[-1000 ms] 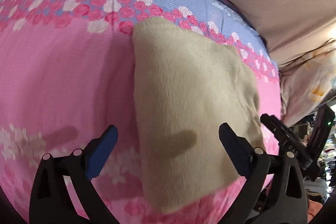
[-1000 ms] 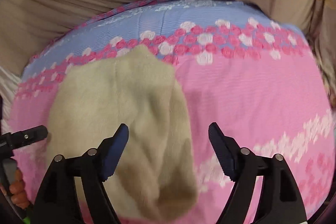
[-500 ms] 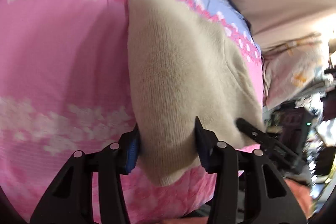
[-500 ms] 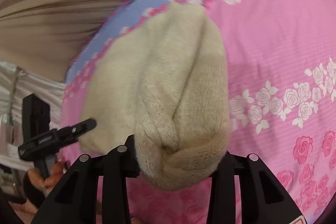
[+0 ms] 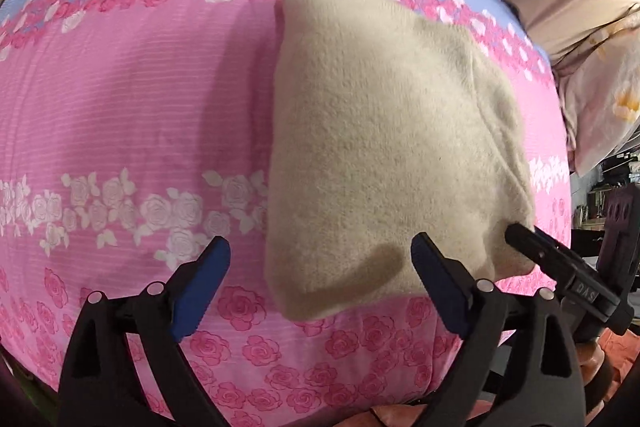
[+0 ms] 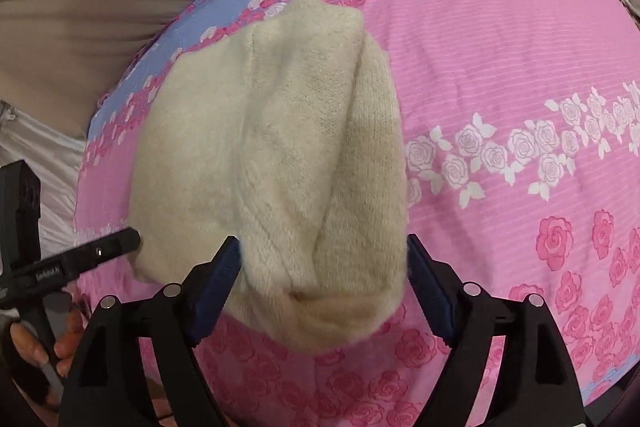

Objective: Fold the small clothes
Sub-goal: 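Lift the folded sweater with both grippers and flip it over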

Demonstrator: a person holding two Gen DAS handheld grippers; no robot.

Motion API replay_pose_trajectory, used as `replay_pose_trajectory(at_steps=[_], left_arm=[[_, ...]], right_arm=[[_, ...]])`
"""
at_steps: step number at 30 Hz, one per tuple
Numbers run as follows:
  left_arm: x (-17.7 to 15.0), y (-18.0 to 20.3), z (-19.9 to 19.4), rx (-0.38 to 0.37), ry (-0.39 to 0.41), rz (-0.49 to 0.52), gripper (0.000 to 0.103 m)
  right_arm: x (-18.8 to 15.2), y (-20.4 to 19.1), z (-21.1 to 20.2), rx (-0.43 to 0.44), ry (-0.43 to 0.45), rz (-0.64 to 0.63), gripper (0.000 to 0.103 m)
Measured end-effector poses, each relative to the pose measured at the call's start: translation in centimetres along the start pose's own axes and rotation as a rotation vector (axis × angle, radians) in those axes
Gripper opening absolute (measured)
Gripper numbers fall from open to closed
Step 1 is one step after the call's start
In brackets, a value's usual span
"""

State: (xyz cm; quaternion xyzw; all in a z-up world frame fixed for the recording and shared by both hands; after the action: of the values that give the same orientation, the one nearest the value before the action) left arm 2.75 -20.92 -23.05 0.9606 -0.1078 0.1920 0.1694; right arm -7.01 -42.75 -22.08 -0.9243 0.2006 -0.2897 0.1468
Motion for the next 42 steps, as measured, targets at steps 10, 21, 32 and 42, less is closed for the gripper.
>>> replay_pose_trajectory(at_steps=[10, 21, 32, 42], left_arm=[[-1.3, 0.9, 2.8, -0.018, -0.040, -0.015, 0.094], [-1.6, 0.6, 5.1, -0.081, -0.078, -0.093, 0.095], [-2.8, 2.0, -0.1, -0.307, -0.127, -0.183, 0.054], [-5.3, -1.1, 2.7, -0.194, -0.118, -0.263, 0.088]], right_arm=[[-0.9, -0.7, 3.8, 0.033, -0.052, 0.071, 0.081], [-1.2, -0.9, 4.2, 0.121, -0.045, 0.189, 0.077], [0.7, -2.9, -1.3, 0.181, -0.036, 0.119, 0.040], [-2.6, -0.4, 1.1, 0.115, -0.096, 0.123, 0.068]])
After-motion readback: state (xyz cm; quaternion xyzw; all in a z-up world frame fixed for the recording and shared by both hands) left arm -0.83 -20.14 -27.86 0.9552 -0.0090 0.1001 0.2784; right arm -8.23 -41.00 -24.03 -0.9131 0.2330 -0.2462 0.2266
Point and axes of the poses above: each gripper's, at about its wrist camera, not at the fingertips, and z roughly the way its jaws point, y to its right, x to its top, the point moved 10 cm from there along z, roughly the way its jaws point, and after that the axes turned 15 degrees about y, right-handed, at the moved point
